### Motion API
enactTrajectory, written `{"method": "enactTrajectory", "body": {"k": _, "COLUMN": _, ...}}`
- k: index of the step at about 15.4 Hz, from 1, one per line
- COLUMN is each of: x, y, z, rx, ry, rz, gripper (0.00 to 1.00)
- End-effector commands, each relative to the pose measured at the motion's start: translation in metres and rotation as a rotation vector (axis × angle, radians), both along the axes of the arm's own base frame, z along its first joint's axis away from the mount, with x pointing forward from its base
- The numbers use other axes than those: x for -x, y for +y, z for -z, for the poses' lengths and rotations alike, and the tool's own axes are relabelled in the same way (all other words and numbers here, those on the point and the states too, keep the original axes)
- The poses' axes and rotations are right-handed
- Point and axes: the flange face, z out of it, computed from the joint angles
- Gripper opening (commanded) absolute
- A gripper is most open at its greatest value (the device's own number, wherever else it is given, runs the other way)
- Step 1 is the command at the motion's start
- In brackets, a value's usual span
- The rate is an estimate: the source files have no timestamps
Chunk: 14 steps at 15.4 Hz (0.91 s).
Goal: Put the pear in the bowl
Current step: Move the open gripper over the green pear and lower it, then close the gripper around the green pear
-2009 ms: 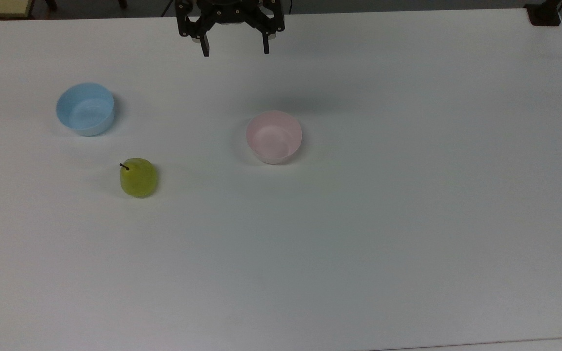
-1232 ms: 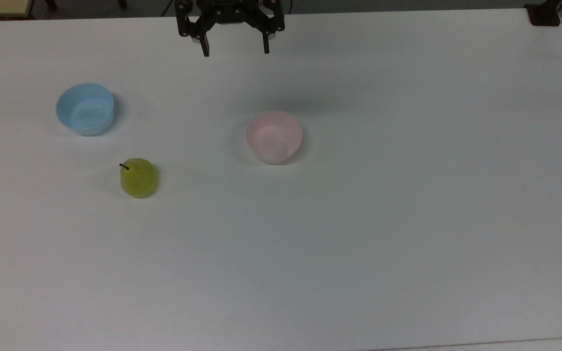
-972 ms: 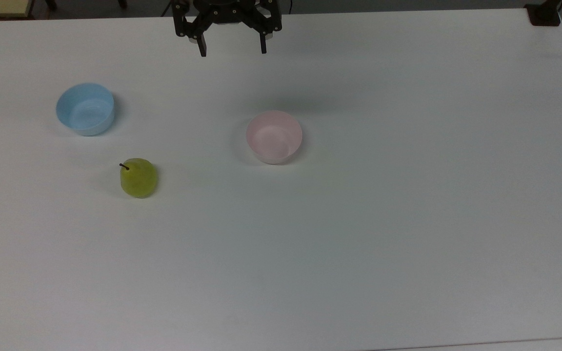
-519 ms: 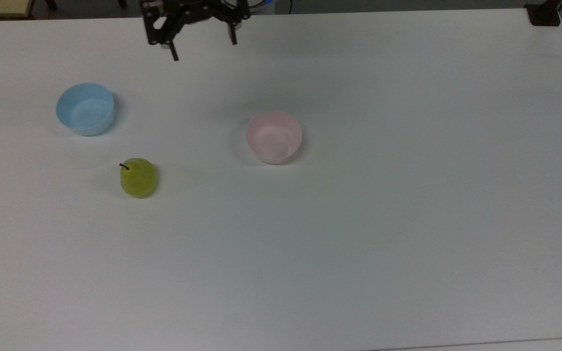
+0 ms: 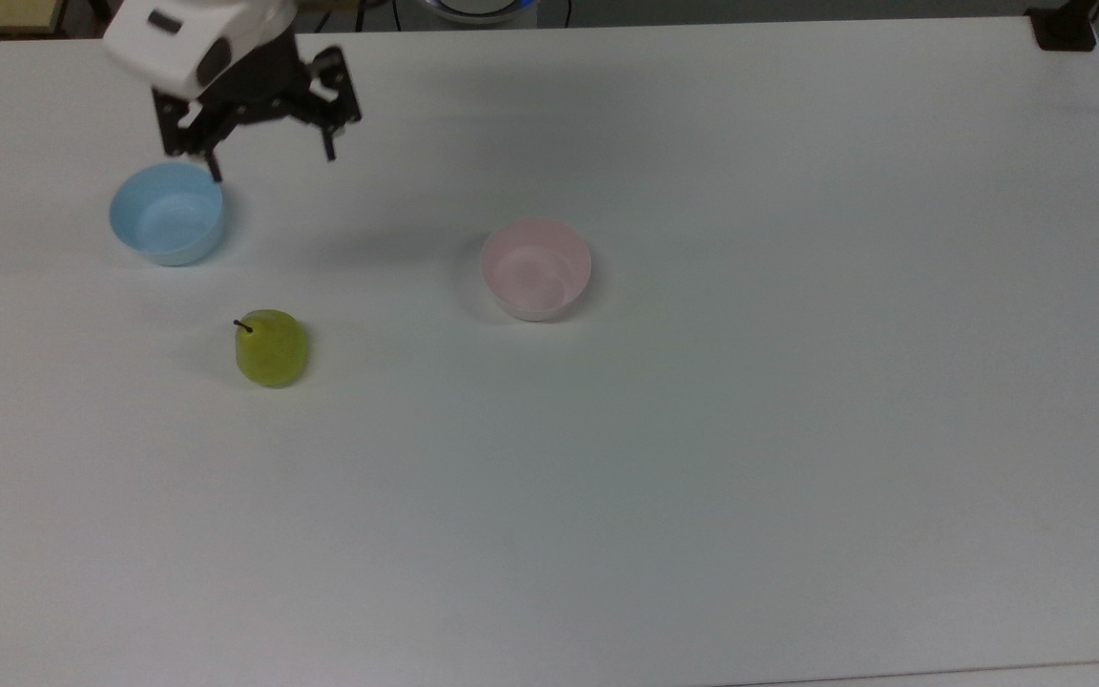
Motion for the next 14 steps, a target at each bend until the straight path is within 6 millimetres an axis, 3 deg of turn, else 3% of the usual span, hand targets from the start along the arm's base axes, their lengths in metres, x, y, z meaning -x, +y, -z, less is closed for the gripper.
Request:
{"method": "enactTrajectory", "body": {"k": 1, "x": -0.03, "y": -0.018, "z": 0.051, "rx": 0.011, "ry": -0.057, "rz": 0.001, "gripper": 1.0}}
{"method": "enactTrajectory", "body": {"k": 7, "x": -0.052, "y": -0.026, "z": 0.125, "rx": -0.036, "ry": -0.138, "rz": 0.033, "gripper": 1.0}}
{"method": "enactTrajectory", "body": {"k": 14, "x": -0.053, "y": -0.05, "z": 0.191, "rx": 0.01, "ry": -0.127, "rz": 0.039, "gripper": 1.0}}
